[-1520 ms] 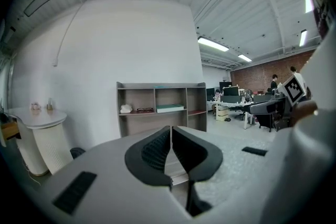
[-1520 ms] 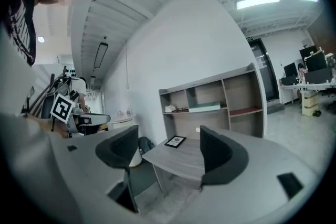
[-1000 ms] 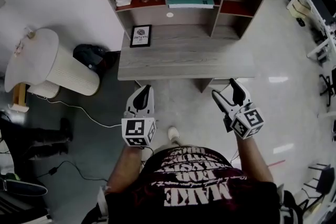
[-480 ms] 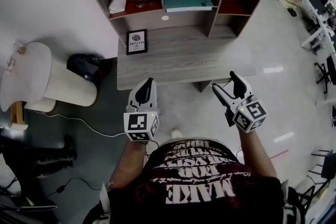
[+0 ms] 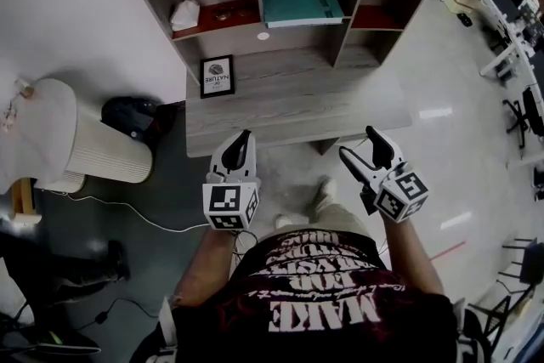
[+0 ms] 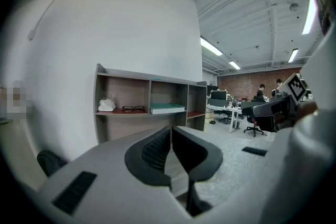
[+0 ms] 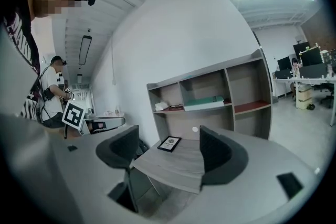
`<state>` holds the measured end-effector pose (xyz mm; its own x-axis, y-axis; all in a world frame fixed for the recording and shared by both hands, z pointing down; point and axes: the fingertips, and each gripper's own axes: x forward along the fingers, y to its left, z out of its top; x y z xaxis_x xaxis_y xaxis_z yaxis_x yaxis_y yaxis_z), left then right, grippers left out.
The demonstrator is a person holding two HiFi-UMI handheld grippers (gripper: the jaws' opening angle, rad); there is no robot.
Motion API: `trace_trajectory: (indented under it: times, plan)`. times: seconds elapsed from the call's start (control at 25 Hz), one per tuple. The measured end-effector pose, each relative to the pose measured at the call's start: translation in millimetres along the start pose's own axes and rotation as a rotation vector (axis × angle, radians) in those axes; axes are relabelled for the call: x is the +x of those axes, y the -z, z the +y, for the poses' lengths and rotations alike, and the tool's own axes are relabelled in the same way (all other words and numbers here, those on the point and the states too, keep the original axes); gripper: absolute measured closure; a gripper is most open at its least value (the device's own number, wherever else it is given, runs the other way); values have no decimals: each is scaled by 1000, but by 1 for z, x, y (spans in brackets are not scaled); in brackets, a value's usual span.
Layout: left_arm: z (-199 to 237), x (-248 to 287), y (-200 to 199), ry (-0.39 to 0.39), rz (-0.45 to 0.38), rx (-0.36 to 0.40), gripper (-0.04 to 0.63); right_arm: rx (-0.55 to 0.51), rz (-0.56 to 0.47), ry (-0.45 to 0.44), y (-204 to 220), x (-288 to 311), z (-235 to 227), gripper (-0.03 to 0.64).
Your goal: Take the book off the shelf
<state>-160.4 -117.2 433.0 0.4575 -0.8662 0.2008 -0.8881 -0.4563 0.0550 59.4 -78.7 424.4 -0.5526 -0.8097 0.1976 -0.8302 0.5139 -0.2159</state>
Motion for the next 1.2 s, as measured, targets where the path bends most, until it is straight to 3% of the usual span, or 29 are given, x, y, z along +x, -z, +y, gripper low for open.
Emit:
trace_trajectory:
  times: [0.4, 0.84, 1.2]
  plan:
    - [10, 20, -7, -34, 6, 24, 578, 20, -4, -40, -5, 29, -27, 258]
    - [49, 69, -18, -126, 28, 17, 578, 58, -14, -110, -21, 99, -73, 259]
    - [54, 118, -26, -119, 38, 15, 578, 101, -11, -124, -34, 134, -114, 264]
